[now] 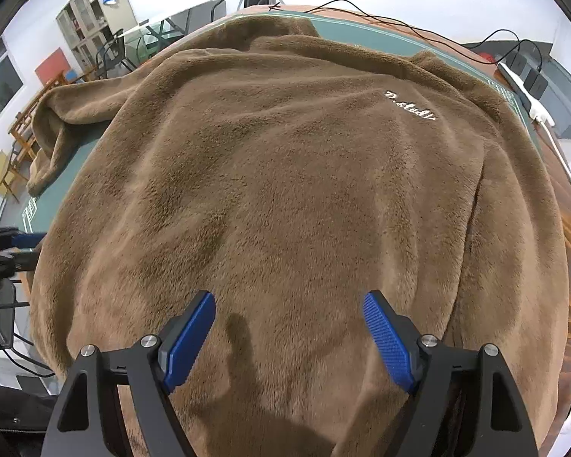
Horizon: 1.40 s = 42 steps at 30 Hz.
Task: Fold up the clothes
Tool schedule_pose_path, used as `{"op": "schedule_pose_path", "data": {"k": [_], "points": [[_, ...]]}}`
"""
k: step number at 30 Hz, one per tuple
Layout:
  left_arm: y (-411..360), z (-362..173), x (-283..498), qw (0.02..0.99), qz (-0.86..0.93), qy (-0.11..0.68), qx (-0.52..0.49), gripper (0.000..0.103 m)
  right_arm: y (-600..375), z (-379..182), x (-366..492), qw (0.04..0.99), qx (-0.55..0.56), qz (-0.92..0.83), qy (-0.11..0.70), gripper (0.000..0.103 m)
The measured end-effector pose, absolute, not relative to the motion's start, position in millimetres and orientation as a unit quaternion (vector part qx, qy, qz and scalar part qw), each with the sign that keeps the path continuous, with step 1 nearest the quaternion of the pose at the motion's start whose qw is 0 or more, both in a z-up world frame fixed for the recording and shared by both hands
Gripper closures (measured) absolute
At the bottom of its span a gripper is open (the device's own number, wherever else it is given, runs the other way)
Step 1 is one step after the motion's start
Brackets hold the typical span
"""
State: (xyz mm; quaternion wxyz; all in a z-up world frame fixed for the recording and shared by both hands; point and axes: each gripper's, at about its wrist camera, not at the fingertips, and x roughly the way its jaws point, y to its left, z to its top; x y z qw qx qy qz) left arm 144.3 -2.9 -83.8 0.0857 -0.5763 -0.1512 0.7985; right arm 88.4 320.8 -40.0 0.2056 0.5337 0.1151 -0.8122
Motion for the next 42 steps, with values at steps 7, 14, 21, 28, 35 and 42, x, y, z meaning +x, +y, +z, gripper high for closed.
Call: {"op": "schedule_pose_path", "data": {"k": [7,14,21,28,35,42], "points": [[-38,-54,185,0.05,0.817,-0.227,-0.528,0.094,314,-41,100,0.205,0.529,-0.814,0.128,0.021],[-54,-45,243,0.009,0.812,-0.226,-0.539,0.099,320,-52,107,0.192,0.544,-0.806,0.13,0.021],[-76,-58,239,-0.039,0.809,-0.25,-0.531,0.099,319,-57,113,0.193,0.546,-0.804,0.136,0.021],[-59,-36,151,0.003,0.834,-0.23,-0.501,0.072,329,-50,115,0.184,0.54,-0.813,0.116,0.021],[-29,-16,80,0.053,0.84,-0.218,-0.493,0.047,396,-33,112,0.094,0.529,-0.841,0.065,0.021],[9,-38,19,0.08,0.827,-0.178,-0.528,0.04,448,-38,103,-0.03,0.525,-0.841,0.129,0.021]]}}
